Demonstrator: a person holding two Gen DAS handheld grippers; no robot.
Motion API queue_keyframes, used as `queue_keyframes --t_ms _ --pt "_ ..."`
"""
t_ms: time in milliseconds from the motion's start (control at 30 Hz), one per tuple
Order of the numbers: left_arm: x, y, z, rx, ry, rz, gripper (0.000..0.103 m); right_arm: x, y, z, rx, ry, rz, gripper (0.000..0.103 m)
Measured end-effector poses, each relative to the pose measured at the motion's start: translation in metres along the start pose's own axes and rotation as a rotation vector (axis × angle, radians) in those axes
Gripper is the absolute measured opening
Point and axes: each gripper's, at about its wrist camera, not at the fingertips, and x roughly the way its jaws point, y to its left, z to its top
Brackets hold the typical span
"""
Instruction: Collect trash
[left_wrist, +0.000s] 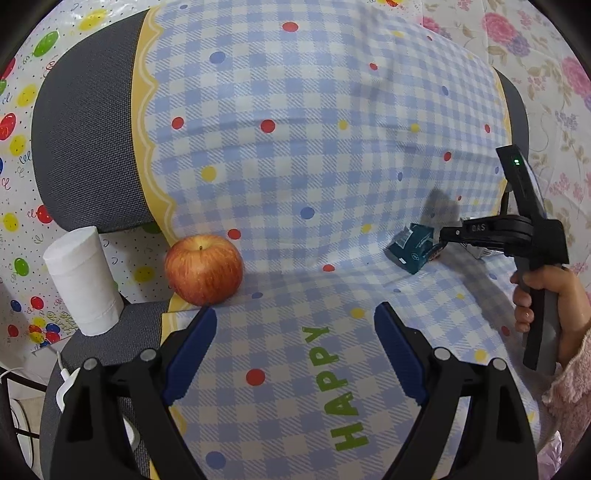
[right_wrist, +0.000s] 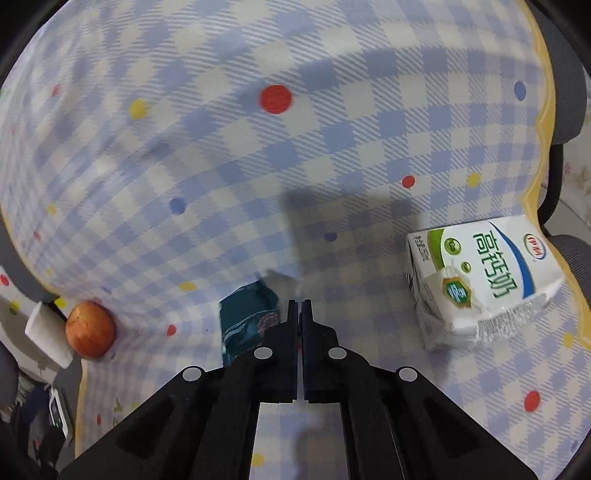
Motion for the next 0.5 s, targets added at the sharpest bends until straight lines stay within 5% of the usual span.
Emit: queue_keyframes --t_ms 500 --pt "-0.036 -0.011 -0.014 0.018 -0.031 -0.003 0.085 -0.125 0.014 -0.085 -0.039 -0.003 0.207 0.001"
